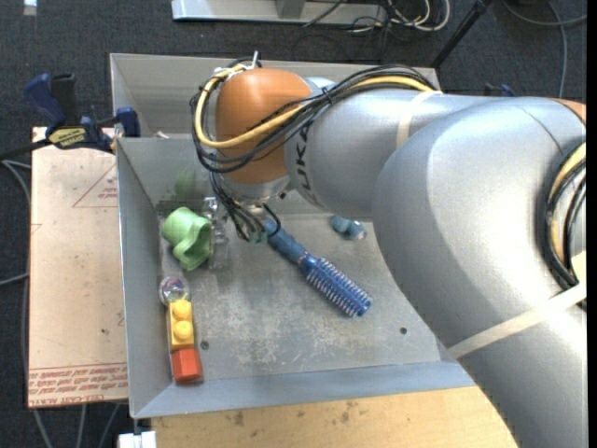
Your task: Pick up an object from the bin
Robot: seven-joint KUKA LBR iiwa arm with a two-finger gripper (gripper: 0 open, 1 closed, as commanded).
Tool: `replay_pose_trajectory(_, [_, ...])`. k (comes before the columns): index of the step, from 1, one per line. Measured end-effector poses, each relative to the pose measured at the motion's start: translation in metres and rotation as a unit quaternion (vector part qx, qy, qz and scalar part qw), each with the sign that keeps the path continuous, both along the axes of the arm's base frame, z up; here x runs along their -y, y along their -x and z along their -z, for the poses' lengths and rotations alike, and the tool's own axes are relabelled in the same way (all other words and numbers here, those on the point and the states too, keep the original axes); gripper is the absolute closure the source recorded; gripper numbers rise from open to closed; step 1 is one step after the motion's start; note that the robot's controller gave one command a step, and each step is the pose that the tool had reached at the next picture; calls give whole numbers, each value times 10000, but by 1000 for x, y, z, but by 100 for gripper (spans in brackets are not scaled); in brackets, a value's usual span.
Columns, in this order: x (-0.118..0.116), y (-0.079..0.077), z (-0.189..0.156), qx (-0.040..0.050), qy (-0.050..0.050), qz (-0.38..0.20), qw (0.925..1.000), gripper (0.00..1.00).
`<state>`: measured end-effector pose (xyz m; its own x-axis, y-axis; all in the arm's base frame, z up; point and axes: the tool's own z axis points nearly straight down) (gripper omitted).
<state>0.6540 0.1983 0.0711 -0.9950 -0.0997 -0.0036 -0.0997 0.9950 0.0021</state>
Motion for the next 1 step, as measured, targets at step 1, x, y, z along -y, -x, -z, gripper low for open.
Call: replay_pose_trajectory(1, [-2, 21, -160, 37, -7, -125, 9999, 100])
